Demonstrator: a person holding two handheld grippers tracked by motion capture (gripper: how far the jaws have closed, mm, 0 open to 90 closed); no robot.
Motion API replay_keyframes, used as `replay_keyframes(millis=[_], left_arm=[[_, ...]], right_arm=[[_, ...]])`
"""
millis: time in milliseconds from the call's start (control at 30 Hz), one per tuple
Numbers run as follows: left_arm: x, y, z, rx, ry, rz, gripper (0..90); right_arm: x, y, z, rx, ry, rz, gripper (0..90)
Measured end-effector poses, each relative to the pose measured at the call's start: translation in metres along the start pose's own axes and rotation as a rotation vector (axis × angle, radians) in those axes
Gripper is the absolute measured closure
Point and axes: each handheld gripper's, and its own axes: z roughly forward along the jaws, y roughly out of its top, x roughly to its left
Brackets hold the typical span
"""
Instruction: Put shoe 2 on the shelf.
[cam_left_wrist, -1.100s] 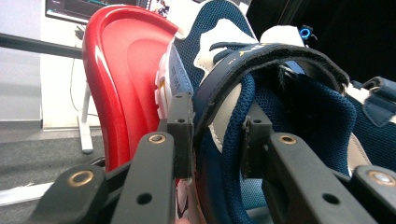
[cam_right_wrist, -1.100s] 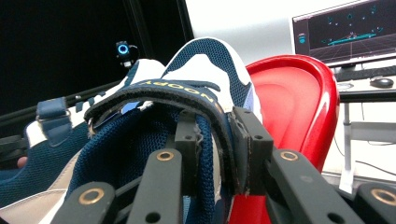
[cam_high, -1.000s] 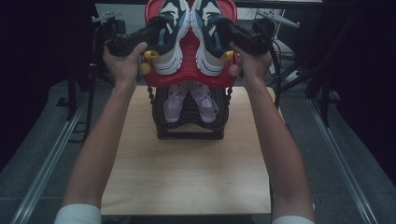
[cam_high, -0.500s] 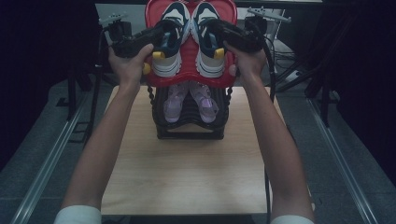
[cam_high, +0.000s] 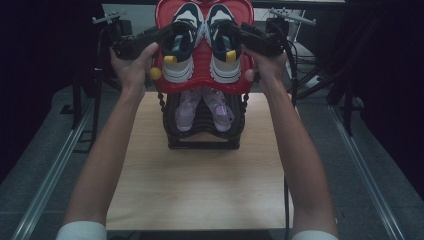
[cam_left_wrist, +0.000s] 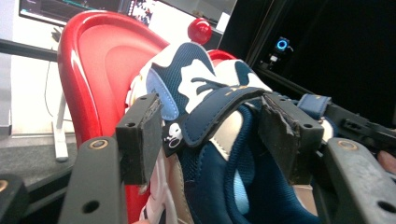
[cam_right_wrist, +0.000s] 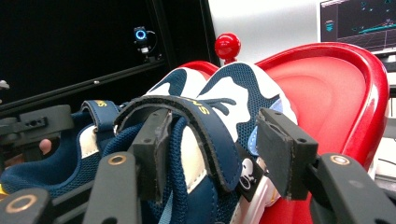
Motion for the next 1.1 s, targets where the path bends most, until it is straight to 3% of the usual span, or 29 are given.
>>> replay_keyframes(millis=[200, 367, 700, 1100], left_arm=[[-0.001, 0.001, -0.005, 0.010, -0.004, 0.002, 39.6], [0.001, -0.001, -0.008, 0.015, -0.007, -0.002, 39.6], [0.002, -0.002, -0.017, 0.018, -0.012, -0.004, 40.2], [0.005, 0.002, -0.039, -0.001, -0.032, 0.006, 40.8]], right_arm=[[0.001, 0.001, 0.000, 0.008, -0.026, -0.008, 38.4], [0.000, 0.004, 0.001, 0.013, 0.010, 0.000, 33.1], [0.002, 0.007, -0.008, -0.009, 0.017, -0.010, 32.9], [-0.002, 0.006, -0.032, -0.043, 0.047, 0.033, 33.7]])
